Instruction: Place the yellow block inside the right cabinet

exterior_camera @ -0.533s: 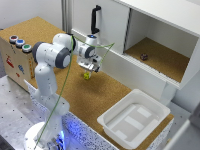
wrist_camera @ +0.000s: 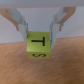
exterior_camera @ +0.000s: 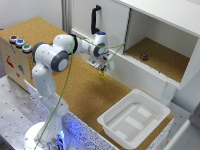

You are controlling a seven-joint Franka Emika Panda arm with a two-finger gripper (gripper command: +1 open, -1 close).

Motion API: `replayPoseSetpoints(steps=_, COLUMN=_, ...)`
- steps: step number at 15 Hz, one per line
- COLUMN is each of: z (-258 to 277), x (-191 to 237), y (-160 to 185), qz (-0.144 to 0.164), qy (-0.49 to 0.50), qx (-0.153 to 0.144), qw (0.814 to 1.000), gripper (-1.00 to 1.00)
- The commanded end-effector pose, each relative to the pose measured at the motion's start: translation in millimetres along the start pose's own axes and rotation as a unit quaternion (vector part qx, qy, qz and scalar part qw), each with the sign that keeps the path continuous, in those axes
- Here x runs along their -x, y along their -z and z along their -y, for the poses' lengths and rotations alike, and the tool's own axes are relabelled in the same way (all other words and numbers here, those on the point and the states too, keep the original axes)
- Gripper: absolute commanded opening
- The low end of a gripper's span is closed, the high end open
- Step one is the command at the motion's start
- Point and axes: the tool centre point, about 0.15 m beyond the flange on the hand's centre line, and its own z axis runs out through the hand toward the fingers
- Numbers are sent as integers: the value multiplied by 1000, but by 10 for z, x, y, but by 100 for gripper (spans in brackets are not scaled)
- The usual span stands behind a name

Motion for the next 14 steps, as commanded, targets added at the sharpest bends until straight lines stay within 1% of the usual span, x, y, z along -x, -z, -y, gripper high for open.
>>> replayPoseSetpoints(steps=1, z=-1291, x=-528, y=199, qz=-45, qy=-84, qx=3, qw=995, gripper=-100)
replayPoseSetpoints(steps=3, z=-1717, x=-745, y=324, qz=-69, qy=-118, qx=-2, qw=991, gripper=-100)
replayPoseSetpoints(steps=4, z=-1893, x=-872, y=425, qz=-91, qy=-133, qx=0, qw=987, gripper=-100)
replayPoseSetpoints(steps=7, z=-2275, x=-1316, y=783, qz=-156, qy=-170, qx=-26, qw=973, gripper=-100)
replayPoseSetpoints(steps=8, z=-2313, x=-1467, y=861, qz=-171, qy=-166, qx=-31, qw=971, gripper=-100)
replayPoseSetpoints(steps=10, z=-2305, x=-1742, y=993, qz=-192, qy=-146, qx=-38, qw=970, gripper=-100)
replayPoseSetpoints(steps=13, z=-2254, x=-2061, y=1073, qz=-211, qy=-123, qx=-51, qw=968, gripper=-100)
replayPoseSetpoints(steps=14, z=-2231, x=-2169, y=1083, qz=-215, qy=-116, qx=-50, qw=968, gripper=-100)
